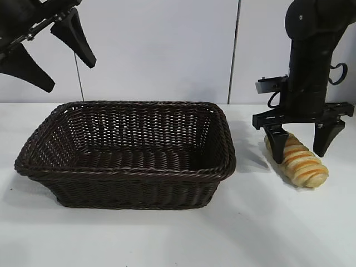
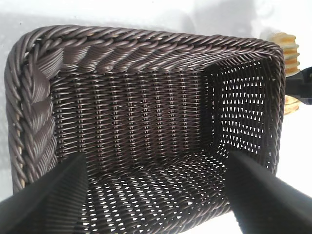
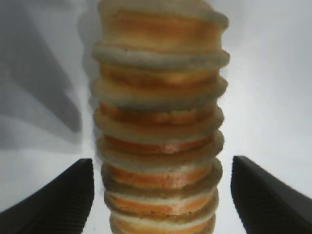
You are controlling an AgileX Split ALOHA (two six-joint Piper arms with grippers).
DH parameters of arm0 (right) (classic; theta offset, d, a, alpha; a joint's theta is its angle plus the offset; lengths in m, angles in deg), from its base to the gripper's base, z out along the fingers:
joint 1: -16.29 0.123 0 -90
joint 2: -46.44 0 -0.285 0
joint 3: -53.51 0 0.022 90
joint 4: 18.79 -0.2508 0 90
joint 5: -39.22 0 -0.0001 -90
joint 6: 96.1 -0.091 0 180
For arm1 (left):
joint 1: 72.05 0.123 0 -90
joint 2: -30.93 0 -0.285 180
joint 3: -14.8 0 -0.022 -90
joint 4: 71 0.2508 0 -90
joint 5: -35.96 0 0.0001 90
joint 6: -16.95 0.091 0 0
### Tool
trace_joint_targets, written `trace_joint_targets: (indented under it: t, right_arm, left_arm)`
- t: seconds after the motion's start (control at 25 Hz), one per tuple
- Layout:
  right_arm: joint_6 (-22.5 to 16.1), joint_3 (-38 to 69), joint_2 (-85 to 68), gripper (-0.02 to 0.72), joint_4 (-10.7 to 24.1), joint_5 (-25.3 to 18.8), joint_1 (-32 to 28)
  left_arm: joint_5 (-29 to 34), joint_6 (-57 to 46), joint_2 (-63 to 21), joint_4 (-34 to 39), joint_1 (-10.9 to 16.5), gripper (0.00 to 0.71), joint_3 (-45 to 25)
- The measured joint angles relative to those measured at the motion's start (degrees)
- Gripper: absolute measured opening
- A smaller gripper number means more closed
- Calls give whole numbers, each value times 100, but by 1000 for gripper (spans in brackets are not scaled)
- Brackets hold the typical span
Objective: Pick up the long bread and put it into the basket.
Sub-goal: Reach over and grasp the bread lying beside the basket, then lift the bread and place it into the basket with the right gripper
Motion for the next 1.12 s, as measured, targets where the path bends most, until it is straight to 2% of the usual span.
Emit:
trace_joint_targets:
  t: [0.16,0.56,0.68,1.12]
  right_arm:
    - [12,0,-56,168,0,-95,0]
    - [108,-568,-916,159,-194,-728,0]
    - [162,-923,-1078,159,-263,-760,0]
    - [695,-1157,-1247,159,-1054,-862,67]
  left_arm:
    - [0,0,0,0,0,564,0]
    - [0,0,0,0,0,564,0]
    - [0,0,0,0,0,564,0]
    - [21,0,0,0,0,564,0]
